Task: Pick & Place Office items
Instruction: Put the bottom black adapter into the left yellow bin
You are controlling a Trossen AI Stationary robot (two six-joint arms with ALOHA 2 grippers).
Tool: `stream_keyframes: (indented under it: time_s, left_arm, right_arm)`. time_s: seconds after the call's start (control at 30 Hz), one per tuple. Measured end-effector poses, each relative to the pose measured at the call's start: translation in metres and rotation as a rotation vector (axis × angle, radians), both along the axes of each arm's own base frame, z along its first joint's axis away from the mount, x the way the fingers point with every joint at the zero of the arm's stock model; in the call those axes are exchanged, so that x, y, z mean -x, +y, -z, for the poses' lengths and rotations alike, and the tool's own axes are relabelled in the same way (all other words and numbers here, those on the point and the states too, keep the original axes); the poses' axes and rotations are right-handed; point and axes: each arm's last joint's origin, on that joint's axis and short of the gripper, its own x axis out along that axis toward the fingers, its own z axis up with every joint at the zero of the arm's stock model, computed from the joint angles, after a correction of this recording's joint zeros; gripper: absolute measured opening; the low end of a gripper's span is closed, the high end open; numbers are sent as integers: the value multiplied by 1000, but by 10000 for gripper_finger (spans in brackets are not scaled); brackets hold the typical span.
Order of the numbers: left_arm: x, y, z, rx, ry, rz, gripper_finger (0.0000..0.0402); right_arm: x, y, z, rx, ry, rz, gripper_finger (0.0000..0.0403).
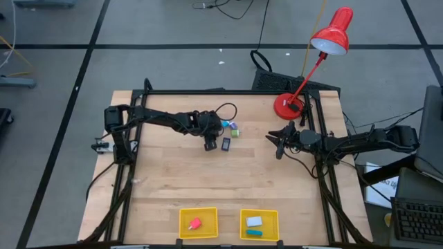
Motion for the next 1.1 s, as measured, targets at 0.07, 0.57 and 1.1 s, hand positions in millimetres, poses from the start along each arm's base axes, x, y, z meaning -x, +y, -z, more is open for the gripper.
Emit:
stream_keyframes:
  time_s: [0.07, 0.57, 1.1]
  left_arm:
    - [1, 0, 0, 22, 1, -9, 163]
    - [2, -6, 11, 88, 50, -41, 221]
    - [-3, -9, 16, 68, 44, -1, 204]
  right_arm:
    - [0, 0, 0, 0, 0, 0, 89]
    - [0, 0, 0, 1, 1, 0, 89]
    - [0, 0, 0, 3, 2, -1, 89]
